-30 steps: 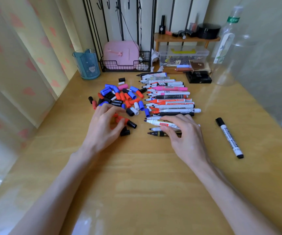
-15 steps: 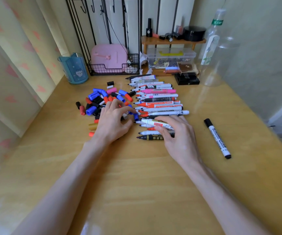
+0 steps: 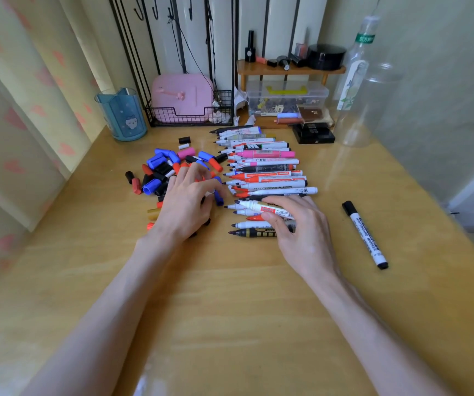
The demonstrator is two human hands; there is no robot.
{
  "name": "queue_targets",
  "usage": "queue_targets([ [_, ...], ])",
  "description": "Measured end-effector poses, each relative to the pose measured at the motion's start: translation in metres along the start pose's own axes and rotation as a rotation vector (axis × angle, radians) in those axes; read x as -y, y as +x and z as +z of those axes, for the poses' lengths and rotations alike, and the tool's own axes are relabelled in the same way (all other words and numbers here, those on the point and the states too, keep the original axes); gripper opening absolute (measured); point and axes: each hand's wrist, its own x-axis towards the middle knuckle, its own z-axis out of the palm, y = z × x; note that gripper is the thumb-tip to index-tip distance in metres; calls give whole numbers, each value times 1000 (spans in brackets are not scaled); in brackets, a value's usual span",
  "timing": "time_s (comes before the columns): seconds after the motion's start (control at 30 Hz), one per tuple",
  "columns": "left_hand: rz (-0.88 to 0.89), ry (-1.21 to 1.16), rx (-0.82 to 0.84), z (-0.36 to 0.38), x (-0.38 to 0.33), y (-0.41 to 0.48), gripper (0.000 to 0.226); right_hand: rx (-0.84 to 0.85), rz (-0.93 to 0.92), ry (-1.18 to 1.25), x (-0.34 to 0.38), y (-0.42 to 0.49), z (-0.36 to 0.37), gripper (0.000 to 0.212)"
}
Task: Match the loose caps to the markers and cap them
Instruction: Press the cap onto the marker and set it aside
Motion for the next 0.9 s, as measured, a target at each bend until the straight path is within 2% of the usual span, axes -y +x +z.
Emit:
queue_targets([
  [0.17, 15, 0, 78, -3, 2, 2, 46, -4, 6, 3, 1, 0, -1, 21],
  [0.5, 54, 31, 74, -10, 5, 4, 21, 6, 15, 2, 2, 0, -2, 22],
  [0.6, 33, -118, 7, -16, 4, 1, 18, 4, 15, 4, 2, 0, -1, 22],
  [0.77, -127, -596, 20, -34, -9, -19, 16, -4, -1, 9, 3, -1, 1, 21],
  [0.9, -205, -674, -48, -35, -15, -44, 18, -7, -55, 36, 9, -2, 3, 20],
])
